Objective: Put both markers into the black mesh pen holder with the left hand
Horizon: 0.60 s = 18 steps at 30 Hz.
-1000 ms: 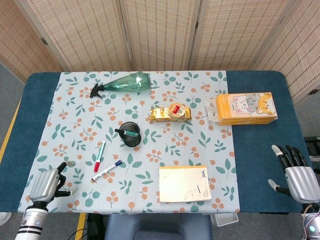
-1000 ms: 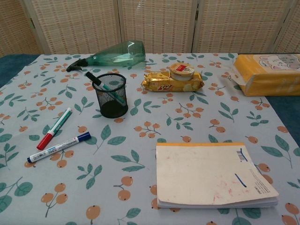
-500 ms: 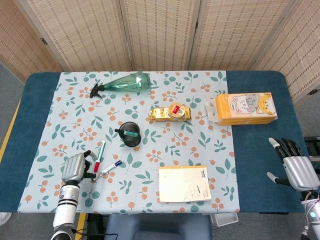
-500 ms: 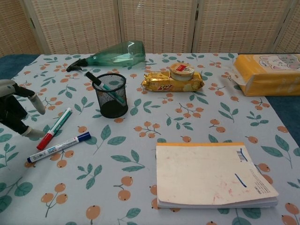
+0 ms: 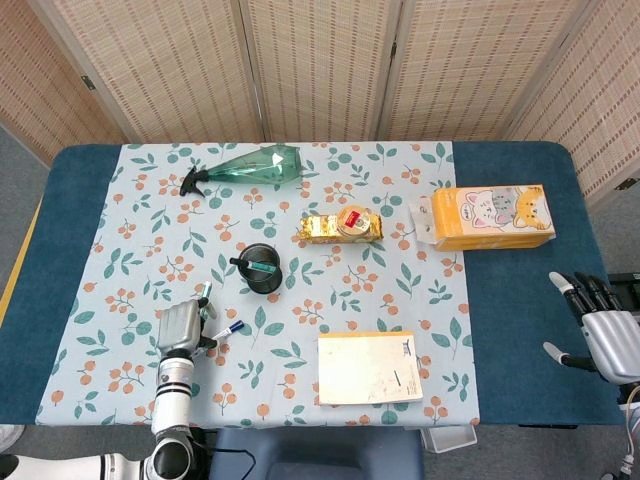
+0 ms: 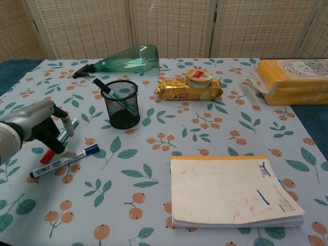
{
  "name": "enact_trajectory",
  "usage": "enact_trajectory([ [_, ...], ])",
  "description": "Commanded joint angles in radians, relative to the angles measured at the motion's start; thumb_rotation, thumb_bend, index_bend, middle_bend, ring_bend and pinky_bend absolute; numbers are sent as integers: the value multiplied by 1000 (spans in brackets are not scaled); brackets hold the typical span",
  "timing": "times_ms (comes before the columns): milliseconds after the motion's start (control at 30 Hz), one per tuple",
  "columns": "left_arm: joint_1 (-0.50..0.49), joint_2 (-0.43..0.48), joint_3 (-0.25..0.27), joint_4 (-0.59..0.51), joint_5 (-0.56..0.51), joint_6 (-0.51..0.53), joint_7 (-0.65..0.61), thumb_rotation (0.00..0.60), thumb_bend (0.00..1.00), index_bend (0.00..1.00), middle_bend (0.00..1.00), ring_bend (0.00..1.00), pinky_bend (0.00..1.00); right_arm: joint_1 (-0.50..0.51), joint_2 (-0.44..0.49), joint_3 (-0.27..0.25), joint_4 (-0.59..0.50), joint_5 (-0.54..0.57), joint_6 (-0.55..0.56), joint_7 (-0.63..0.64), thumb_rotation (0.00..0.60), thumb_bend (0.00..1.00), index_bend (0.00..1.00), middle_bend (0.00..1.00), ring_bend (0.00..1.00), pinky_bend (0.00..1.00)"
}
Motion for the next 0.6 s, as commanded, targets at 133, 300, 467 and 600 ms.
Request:
enact_trajectory([
  [133, -15, -20, -1, 16, -9, 4, 12, 600, 167, 566, 1000, 1000, 1000, -4, 1, -3, -2, -3, 12, -2, 600, 188, 18, 82, 40, 0],
  [300, -26, -40, 5, 33, -10, 4, 23, 600, 181, 586, 1000, 1000, 1000, -7, 2, -7, -3, -5, 21, -1, 600, 188, 18, 82, 40, 0],
  [467, -36, -59, 6, 61, -22, 4, 37, 600, 204, 594, 1000, 1000, 1000, -8, 6, -9, 3, -11, 32, 14, 600, 188, 18, 82, 40, 0],
  [600, -40, -70, 4, 74, -33, 9, 48, 600, 216, 604, 1000, 1000, 1000, -10, 7, -10, 13, -14, 40, 28, 600, 188, 18, 82, 40, 0],
])
